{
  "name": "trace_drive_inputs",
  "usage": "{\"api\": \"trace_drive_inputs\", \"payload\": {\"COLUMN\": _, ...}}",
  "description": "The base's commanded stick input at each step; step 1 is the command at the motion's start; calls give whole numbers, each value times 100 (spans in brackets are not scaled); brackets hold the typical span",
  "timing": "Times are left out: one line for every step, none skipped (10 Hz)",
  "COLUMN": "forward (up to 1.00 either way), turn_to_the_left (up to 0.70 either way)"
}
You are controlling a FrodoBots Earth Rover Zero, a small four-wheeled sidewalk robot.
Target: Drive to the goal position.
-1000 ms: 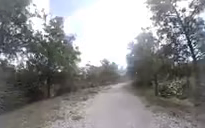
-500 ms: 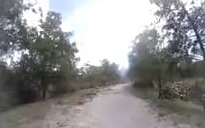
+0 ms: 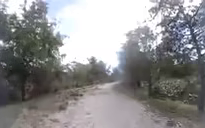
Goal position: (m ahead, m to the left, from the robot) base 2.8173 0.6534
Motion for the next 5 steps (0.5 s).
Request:
{"api": "trace_drive_inputs", "payload": {"forward": 85, "turn_to_the_left": 0}}
{"api": "trace_drive_inputs", "payload": {"forward": 85, "turn_to_the_left": 0}}
{"api": "trace_drive_inputs", "payload": {"forward": 85, "turn_to_the_left": 0}}
{"api": "trace_drive_inputs", "payload": {"forward": 85, "turn_to_the_left": 0}}
{"api": "trace_drive_inputs", "payload": {"forward": 85, "turn_to_the_left": 0}}
